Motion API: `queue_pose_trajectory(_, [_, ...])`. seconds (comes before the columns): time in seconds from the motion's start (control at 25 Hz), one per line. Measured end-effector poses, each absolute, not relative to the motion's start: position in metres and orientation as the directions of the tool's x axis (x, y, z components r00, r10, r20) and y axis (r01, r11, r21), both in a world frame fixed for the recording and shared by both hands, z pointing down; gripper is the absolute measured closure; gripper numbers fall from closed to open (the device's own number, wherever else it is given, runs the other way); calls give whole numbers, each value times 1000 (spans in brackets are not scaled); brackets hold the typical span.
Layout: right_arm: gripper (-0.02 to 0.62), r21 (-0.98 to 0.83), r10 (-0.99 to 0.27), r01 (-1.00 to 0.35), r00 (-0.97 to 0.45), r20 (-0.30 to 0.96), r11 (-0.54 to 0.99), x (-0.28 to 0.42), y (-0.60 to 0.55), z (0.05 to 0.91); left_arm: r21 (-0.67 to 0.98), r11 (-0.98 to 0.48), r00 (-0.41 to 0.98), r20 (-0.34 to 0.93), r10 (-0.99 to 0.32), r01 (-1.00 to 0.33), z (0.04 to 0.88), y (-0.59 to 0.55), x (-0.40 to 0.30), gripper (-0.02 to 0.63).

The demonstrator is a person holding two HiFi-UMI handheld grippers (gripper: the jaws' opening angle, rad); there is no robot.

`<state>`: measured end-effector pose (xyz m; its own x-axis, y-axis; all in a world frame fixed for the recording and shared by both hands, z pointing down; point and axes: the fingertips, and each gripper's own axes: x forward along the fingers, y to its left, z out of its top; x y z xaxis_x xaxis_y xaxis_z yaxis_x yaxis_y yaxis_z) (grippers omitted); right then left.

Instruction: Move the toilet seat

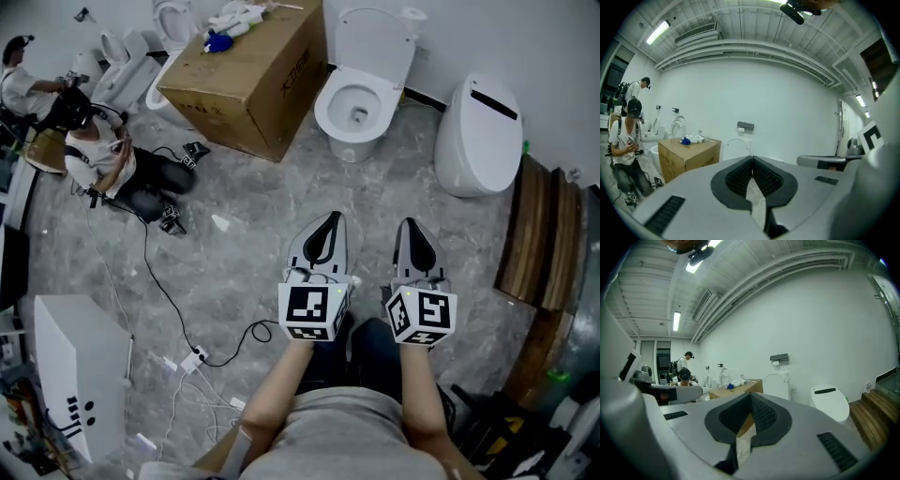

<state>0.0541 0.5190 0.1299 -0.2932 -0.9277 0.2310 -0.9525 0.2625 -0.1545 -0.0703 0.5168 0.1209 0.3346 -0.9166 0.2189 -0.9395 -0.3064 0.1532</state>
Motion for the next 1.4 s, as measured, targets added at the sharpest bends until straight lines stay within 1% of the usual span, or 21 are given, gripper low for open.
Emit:
queue_pose_trajectory(0.4, [578, -151, -928, -959, -273, 255, 241, 45, 489, 142, 178, -290, 326, 227, -918, -940, 132, 483, -86, 589])
queue_pose_trajectory(0.68, [578, -156, -917, -950, -303, 258, 270, 52, 453, 146, 183, -240, 280, 242, -929, -953, 140, 453, -89, 589])
queue_pose_trajectory(1.08, [578, -163, -904, -938, -341, 259, 307, 80, 369, 151, 167, -221, 258, 250, -933, -961, 143, 376, -54, 589])
queue_pose_trajectory(1.4, [578, -174, -882, -920, -387, 268, 350, 97, 301, 149, 157, -174, 212, 274, -938, -972, 143, 312, -37, 589])
